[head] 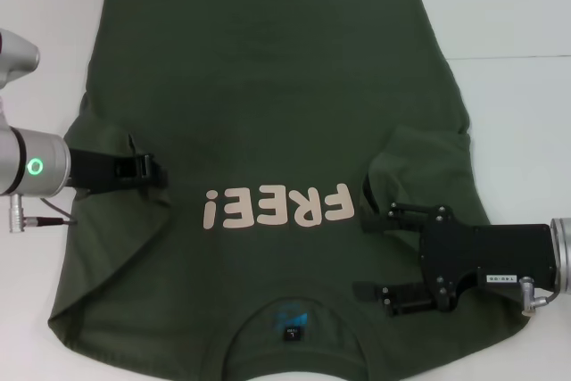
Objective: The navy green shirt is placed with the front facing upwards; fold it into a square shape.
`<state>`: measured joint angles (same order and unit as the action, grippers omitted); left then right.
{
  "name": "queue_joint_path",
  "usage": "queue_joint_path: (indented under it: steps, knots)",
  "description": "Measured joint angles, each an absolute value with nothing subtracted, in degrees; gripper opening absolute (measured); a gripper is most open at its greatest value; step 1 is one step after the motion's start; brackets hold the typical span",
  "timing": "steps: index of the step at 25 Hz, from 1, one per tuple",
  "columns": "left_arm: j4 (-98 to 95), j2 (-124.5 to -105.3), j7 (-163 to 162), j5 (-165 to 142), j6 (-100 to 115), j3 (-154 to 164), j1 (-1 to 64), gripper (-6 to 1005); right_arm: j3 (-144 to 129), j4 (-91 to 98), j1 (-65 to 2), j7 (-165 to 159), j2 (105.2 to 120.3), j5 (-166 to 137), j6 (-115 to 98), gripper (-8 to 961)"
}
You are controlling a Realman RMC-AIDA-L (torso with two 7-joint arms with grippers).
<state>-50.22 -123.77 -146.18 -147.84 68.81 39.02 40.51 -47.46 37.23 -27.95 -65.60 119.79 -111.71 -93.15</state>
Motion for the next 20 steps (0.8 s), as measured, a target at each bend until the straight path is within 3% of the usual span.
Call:
queue_joint_path:
  steps: [7,18,20]
  knots:
    - [-46.95,-123.55,-146.18,-143.00,68.33,38.64,41.00,64,-47.46,37.10,-27.91,-65.57,119.79,-111.71,-93.10,918]
    - [-46.43,-123.14,-143.62,-138.93,68.60,36.34,40.27,253,-47.46,37.24,-27.77,-65.82,119.79,-111.42,-94.27,918]
    - [-46.42,-123.13,-143.09,-138.87,68.72,36.31,40.13,346,-47.43,37.28,-27.76,-65.98,119.77,-110.80,-94.68,918]
